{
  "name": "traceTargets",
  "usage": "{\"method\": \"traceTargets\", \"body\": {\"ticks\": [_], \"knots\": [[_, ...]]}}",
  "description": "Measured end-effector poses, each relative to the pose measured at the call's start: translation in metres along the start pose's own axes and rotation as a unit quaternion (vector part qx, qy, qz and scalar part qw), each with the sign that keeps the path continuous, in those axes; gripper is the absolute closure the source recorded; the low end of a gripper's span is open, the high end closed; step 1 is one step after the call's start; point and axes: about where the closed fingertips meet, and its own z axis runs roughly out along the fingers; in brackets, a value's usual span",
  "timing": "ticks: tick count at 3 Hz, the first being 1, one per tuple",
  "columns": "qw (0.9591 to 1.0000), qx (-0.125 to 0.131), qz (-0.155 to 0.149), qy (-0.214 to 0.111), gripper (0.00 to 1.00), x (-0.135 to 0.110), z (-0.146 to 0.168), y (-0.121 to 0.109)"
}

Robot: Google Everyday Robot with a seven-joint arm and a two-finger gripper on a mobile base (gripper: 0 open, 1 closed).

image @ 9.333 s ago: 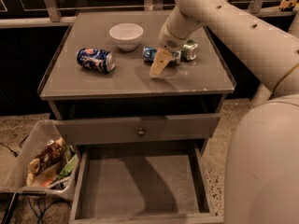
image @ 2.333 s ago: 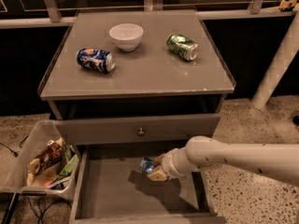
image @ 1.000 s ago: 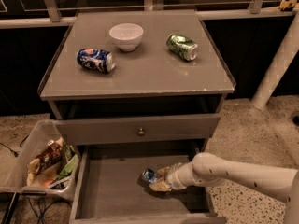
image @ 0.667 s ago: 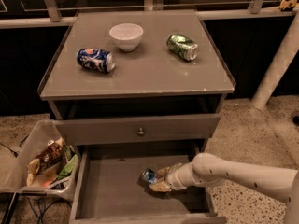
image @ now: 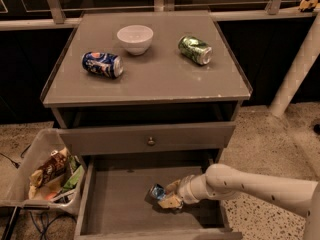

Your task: Place redbull can into middle drawer

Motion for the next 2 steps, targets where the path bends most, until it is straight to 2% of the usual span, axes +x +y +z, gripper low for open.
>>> {"method": "traceTargets", "body": {"ticks": [1,2], "knots": [[1.0,0.0,0.0,0.0,0.11,0.0,0.0001,0.0],[1.0,0.0,0.0,0.0,0.0,0.0,0.0001,0.0001]]}}
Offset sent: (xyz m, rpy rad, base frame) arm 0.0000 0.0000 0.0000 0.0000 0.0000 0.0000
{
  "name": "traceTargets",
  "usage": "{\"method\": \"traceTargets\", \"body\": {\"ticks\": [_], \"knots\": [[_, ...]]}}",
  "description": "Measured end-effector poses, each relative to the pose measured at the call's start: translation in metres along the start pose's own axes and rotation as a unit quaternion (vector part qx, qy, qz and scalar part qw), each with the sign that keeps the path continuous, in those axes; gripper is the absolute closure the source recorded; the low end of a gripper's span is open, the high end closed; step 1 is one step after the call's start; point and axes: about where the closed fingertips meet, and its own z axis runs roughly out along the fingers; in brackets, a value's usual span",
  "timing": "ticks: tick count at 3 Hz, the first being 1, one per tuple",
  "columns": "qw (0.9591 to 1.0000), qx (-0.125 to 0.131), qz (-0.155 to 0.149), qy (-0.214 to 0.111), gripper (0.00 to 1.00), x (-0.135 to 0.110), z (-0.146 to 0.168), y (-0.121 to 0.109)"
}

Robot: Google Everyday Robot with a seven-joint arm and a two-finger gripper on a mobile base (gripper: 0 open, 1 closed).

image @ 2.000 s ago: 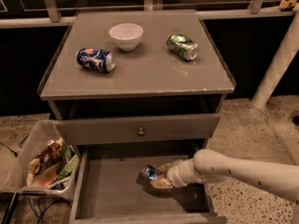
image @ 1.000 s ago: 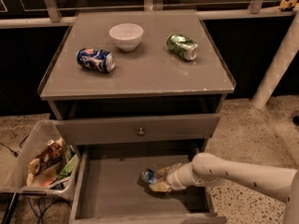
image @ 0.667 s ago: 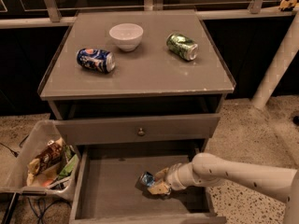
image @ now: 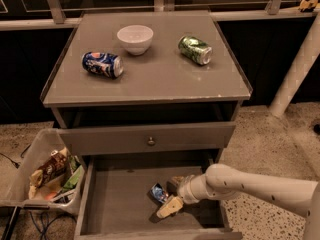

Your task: Place redbull can into middle drawer

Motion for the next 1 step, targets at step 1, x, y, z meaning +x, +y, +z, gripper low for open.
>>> {"method": "traceTargets", "body": {"ticks": [1], "knots": [[1.0,0.0,0.0,0.0,0.0,0.0,0.0,0.0]]}}
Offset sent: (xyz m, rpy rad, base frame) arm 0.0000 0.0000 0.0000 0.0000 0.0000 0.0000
